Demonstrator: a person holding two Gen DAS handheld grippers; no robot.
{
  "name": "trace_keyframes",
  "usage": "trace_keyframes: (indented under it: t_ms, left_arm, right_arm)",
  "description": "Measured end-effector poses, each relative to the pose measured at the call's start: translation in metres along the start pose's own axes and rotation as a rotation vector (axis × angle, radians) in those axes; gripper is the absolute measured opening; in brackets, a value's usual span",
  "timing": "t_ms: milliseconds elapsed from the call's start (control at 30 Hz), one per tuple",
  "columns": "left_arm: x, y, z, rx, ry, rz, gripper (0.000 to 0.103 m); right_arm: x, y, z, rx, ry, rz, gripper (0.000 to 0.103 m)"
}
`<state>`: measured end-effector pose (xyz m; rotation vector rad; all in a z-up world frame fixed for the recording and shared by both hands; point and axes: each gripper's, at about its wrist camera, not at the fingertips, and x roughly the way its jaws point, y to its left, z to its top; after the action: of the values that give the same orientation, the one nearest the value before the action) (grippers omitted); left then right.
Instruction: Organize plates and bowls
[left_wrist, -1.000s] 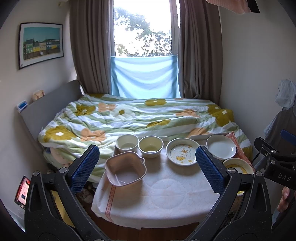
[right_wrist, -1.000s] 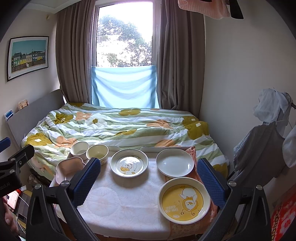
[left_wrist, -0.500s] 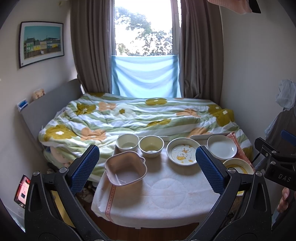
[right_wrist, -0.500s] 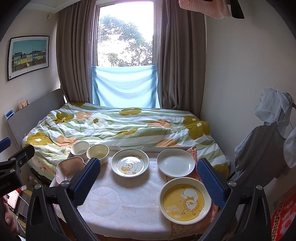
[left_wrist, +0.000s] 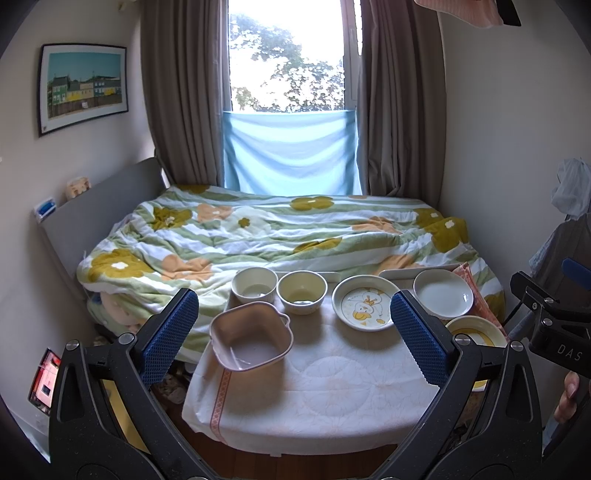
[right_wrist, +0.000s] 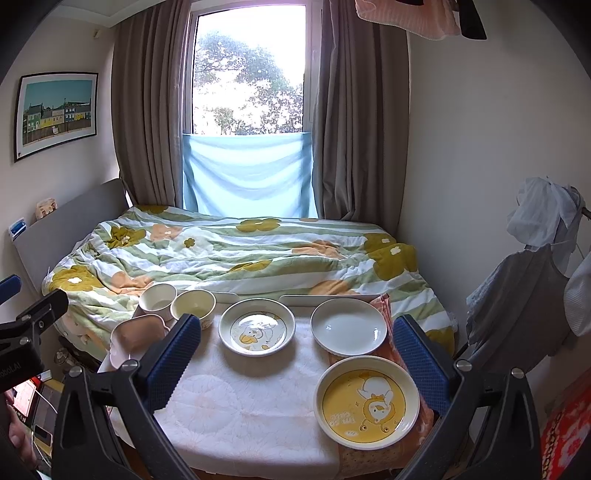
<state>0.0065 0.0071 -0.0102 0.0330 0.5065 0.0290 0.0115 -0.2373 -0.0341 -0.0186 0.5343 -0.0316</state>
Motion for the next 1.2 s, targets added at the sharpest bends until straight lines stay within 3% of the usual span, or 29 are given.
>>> trace_keyframes:
  t_ms: [433,600,933,1067,1200]
  left_arm:
    - [0.004,-0.004,0.004,0.014,0.001,0.008,0.103]
    - [0.014,-0.006,0.011,0.024,0.016,-0.040,0.103]
    - [0.089,-0.057,-0.002,0.150,0.181,-0.232,0.103]
    - [0.130,-0.099,-0.025,0.169,0.300,-0.325,0.103]
    - [0.175,-0.146,-0.056,0.201,0.414,-0.378,0.103]
  right_arm:
    - [0.001,-0.002,0.002,0.008,0.002,-0.002,0.103]
    - [0.003,-0.008,0.006,0.033,0.013,-0.019,0.103]
    - [0.024,-0.049,-0.028,0.159,0.100,-0.121,0.103]
    - [0.044,-0.093,-0.064,0.237,0.183,-0.158,0.103]
    - [0.068,-0.139,-0.101,0.339,0.243,-0.139,0.103]
